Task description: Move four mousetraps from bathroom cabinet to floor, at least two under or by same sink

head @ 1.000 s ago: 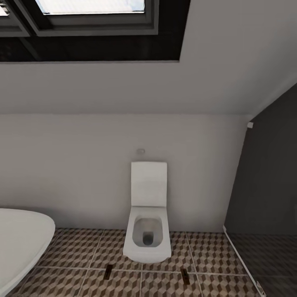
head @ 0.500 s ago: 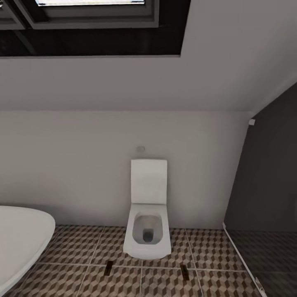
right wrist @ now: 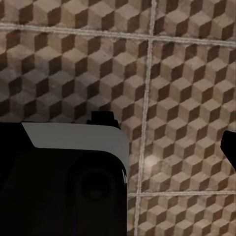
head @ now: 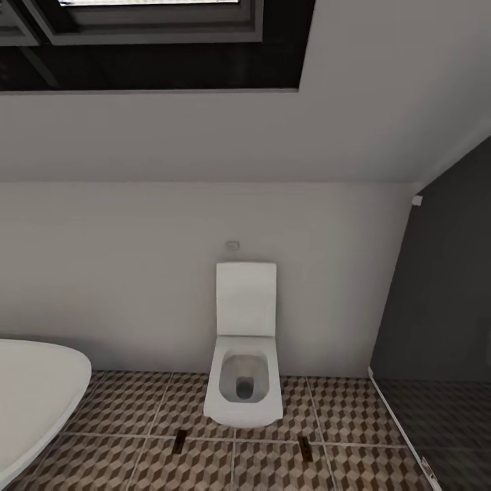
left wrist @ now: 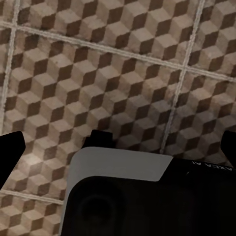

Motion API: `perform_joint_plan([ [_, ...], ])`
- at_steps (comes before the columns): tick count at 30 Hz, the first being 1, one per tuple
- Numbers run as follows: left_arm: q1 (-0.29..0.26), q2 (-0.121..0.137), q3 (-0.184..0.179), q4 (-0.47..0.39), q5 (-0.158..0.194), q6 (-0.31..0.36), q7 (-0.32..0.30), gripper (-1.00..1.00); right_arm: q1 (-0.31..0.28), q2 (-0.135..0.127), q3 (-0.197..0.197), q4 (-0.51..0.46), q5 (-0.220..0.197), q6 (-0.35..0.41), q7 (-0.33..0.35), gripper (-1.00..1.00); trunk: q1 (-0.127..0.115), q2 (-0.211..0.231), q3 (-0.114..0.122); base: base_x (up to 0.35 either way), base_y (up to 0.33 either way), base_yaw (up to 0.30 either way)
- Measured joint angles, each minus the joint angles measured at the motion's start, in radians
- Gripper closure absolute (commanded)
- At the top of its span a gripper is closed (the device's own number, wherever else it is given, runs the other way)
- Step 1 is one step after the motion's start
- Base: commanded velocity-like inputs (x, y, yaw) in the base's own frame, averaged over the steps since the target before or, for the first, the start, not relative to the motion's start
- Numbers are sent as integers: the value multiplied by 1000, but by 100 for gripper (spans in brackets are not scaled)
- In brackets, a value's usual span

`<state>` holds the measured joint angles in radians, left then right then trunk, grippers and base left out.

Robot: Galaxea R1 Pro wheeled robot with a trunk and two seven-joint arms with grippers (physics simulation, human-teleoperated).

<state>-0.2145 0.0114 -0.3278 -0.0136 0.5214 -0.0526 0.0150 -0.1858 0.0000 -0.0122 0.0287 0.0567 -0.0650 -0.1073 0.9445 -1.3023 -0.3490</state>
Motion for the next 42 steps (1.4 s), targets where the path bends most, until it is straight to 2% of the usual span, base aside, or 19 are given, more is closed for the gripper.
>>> perform_joint_plan([
  [42, 0, 6, -6, 0, -5, 0, 0, -100, 0, -4, 1, -1, 0, -11, -1, -100, 0, 0, 0, 0, 0, 0],
])
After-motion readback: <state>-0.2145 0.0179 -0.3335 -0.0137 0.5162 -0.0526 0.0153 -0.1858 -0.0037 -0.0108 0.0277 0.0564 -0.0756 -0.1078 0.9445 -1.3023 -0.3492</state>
